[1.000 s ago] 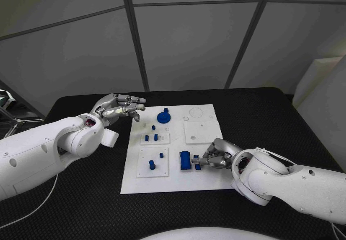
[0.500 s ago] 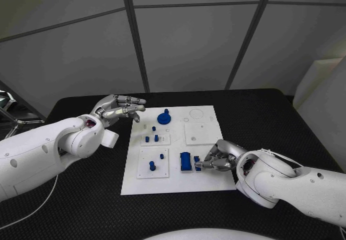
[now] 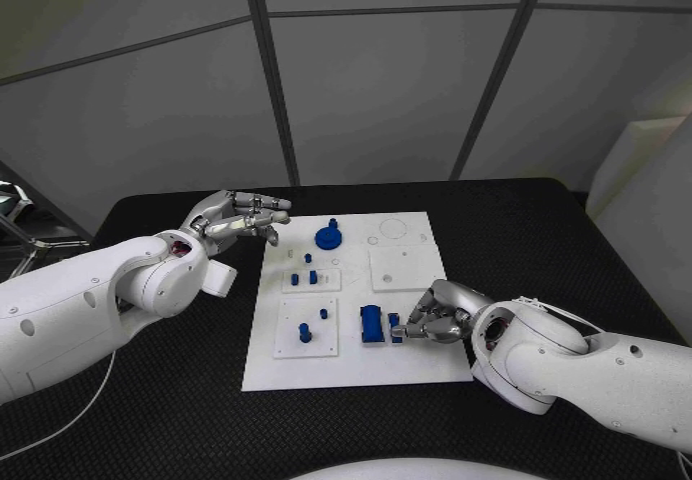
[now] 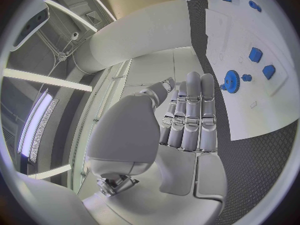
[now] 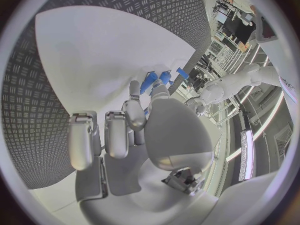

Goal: Assemble the parts on the task board

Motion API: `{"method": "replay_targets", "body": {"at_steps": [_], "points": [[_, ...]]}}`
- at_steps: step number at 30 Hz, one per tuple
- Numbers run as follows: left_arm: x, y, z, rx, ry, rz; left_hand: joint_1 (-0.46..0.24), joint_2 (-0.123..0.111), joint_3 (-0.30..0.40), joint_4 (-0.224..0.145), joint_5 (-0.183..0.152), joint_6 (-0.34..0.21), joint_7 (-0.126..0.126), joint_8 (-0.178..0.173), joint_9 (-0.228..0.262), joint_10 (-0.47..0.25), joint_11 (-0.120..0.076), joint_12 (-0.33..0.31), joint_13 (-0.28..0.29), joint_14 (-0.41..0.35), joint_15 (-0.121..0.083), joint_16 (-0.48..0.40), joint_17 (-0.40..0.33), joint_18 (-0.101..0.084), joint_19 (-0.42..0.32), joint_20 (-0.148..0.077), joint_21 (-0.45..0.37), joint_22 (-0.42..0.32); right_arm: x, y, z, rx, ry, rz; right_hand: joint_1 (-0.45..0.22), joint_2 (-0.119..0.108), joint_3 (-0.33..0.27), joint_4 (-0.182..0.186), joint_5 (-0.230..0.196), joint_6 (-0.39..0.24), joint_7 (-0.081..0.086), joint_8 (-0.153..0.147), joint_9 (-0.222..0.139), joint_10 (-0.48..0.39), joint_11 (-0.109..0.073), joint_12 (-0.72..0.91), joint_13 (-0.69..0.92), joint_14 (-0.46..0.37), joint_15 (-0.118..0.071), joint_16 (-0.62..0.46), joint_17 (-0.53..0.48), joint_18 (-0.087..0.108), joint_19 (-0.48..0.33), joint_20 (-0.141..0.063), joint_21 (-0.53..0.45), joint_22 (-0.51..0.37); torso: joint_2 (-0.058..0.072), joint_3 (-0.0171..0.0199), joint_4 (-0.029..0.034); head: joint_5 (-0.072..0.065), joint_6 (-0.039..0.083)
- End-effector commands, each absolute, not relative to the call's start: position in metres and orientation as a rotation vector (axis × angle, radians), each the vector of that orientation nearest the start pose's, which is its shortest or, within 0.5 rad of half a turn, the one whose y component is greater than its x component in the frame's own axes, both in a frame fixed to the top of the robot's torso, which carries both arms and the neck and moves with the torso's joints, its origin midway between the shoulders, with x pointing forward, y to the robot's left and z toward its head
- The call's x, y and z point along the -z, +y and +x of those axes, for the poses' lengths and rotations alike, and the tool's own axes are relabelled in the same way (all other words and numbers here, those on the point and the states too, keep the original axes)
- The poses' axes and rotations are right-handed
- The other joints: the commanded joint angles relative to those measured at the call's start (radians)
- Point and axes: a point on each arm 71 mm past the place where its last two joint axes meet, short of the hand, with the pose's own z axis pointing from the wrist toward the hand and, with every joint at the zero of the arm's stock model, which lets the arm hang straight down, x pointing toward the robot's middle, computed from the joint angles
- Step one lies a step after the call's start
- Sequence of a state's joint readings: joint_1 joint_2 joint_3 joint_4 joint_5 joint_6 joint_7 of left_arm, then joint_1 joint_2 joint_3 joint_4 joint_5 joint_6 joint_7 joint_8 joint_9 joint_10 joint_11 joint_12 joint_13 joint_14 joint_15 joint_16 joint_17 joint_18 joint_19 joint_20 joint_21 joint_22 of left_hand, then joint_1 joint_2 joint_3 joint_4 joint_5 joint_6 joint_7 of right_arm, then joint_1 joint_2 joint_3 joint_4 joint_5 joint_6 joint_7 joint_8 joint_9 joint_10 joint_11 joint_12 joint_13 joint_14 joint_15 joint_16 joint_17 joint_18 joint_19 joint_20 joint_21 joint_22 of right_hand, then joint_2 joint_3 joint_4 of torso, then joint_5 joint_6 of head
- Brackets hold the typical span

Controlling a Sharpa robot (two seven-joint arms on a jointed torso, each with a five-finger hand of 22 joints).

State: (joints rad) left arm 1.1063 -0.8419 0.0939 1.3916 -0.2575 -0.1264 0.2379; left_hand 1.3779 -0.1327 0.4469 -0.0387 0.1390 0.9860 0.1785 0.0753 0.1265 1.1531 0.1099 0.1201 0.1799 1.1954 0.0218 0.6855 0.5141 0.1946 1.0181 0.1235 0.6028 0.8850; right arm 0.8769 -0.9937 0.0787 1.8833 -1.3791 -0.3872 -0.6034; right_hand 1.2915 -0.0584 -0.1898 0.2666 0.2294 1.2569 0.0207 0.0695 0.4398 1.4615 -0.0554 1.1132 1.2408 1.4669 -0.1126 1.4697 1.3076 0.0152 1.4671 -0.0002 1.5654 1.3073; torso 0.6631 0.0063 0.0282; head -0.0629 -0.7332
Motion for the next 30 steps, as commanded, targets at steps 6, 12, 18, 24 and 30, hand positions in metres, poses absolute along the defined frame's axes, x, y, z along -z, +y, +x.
{"method": "replay_targets", "body": {"at_steps": [6,12,18,24,30], "points": [[0.192,0.238,0.507,1.481,1.596,-0.967,0.000,0.005,-0.003,-0.002,0.003,0.000,0.004,-0.004,0.001,-0.004,0.000,-0.001,0.001,0.003,0.004,-0.005,-0.002,-0.012,-0.001,0.006,-0.004,-0.002,0.256,-0.197,0.380,-0.486,1.975,0.290,0.054,0.015,0.017,-0.031,-0.011,0.008,-0.005,-0.001,0.004,0.009,0.000,-0.004,0.000,0.069,-0.005,0.002,0.095,-0.014,0.102,-0.005,0.003,0.260,0.001,-0.0002,0.0008,0.004,-0.008],[0.192,0.238,0.507,1.482,1.596,-0.967,0.000,0.005,-0.003,-0.002,0.003,0.000,0.004,-0.004,0.001,-0.004,0.000,-0.001,0.001,0.003,0.004,-0.005,-0.002,-0.012,-0.001,0.006,-0.004,-0.002,0.256,-0.194,0.383,-0.504,1.935,0.301,0.063,0.024,0.019,-0.040,-0.013,0.013,-0.006,0.000,0.005,0.008,-0.001,-0.005,-0.001,0.069,-0.005,0.002,0.096,-0.014,0.102,-0.005,0.002,0.259,-0.001,-0.0005,-0.0001,0.004,-0.011],[0.192,0.238,0.507,1.480,1.596,-0.967,0.000,0.005,-0.003,-0.002,0.003,0.000,0.004,-0.004,0.001,-0.004,0.000,-0.001,0.001,0.003,0.004,-0.005,-0.002,-0.012,-0.001,0.006,-0.004,-0.002,0.252,-0.194,0.383,-0.537,1.900,0.307,0.042,0.019,0.003,-0.034,-0.017,0.016,-0.004,0.000,0.007,0.008,0.000,-0.011,-0.004,0.068,-0.005,0.001,0.093,-0.013,0.100,-0.005,-0.001,0.256,-0.001,-0.0005,-0.0019,0.005,-0.009],[0.192,0.238,0.507,1.484,1.596,-0.966,-0.002,0.006,-0.004,-0.001,0.003,0.000,0.004,-0.004,0.002,-0.005,0.000,-0.001,0.002,0.003,0.004,-0.006,-0.002,-0.013,0.000,0.006,-0.005,-0.002,0.248,-0.193,0.379,-0.607,1.879,0.318,0.025,-0.005,-0.018,-0.031,-0.018,0.005,0.000,-0.005,0.006,0.004,0.003,-0.020,-0.010,0.065,-0.003,-0.007,0.082,-0.011,0.097,-0.004,-0.007,0.248,-0.003,0.0004,-0.0008,0.004,-0.003],[0.193,0.239,0.505,1.491,1.588,-0.964,-0.033,0.004,-0.019,0.020,-0.029,-0.003,0.003,-0.006,0.002,-0.009,0.000,-0.001,0.007,0.005,0.009,-0.008,-0.001,-0.013,0.000,0.010,-0.019,-0.011,0.245,-0.199,0.378,-0.759,1.862,0.407,0.026,-0.031,-0.021,-0.031,-0.016,-0.063,0.018,-0.009,-0.006,-0.014,0.018,-0.064,-0.038,0.051,0.008,-0.044,0.027,0.011,0.058,0.005,-0.077,0.165,-0.011,-0.0020,0.0030,0.000,0.007]]}}
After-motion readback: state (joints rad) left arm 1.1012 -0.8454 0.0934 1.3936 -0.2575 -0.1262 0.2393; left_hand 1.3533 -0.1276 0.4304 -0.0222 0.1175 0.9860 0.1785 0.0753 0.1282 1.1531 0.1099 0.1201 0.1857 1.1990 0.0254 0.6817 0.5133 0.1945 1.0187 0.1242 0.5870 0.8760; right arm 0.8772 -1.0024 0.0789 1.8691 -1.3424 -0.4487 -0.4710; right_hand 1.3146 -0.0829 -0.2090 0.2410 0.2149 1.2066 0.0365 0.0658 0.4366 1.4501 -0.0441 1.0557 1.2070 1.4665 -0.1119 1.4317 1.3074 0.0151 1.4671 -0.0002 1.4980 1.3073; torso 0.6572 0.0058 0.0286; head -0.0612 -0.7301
